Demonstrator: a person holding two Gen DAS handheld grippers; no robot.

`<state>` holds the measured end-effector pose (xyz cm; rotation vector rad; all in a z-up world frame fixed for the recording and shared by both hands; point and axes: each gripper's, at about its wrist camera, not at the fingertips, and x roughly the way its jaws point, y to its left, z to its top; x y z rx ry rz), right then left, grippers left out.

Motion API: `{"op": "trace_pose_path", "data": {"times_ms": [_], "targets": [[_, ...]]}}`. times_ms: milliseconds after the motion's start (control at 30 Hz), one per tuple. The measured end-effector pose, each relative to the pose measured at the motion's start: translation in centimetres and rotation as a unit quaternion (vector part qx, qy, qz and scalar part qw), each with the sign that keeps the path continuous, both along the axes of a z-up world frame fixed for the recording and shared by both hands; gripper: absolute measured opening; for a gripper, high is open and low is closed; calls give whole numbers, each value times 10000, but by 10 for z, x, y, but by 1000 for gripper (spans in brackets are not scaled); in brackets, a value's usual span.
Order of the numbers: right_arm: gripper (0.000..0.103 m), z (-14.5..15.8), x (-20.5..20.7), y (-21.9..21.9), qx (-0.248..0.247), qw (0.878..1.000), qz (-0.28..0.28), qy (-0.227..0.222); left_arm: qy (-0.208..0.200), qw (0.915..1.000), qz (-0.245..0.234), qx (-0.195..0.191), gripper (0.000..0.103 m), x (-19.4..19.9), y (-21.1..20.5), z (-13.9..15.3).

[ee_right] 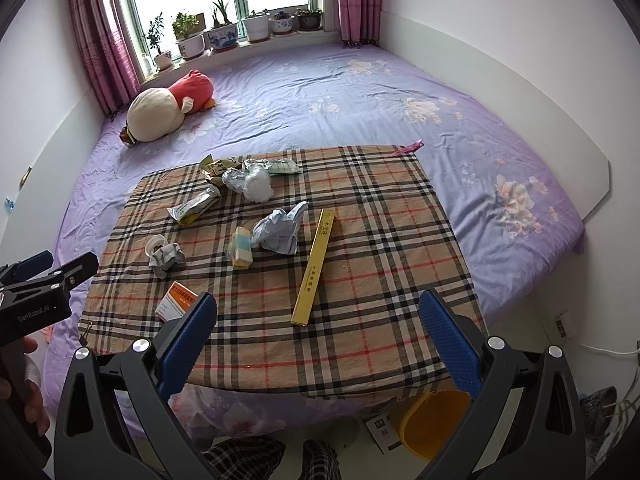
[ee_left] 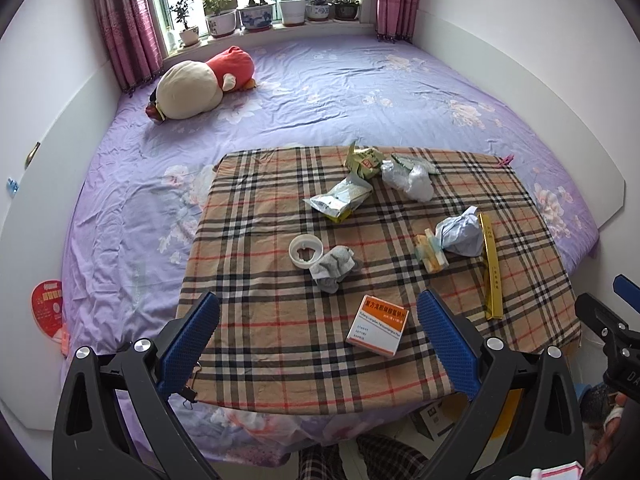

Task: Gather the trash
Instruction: 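Close the right tool on the yellow box while the left tool grasps the white cup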

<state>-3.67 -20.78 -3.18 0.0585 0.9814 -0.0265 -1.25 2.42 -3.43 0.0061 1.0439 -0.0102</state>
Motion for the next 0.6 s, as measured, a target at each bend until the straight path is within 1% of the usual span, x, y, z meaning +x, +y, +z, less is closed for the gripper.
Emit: {"op": "trace_pose_path", "data": {"times_ms": [100,233,367,600], "targets": [[100,-8,-1,-3,69,9999,-86,41,145,9999,-1,-33,98,-1,4,-12],[100,-19,2,-2,90,9999,-68,87,181,9998,-29,-27,98,-2,6,-23],[100,-33,6,-1,96,9997,-71,214,275,9996,-16,-99,98,-2,10,-35],[100,-61,19,4,152,9991,-61,378,382,9990,174,-157,98,7,25,-57]]}}
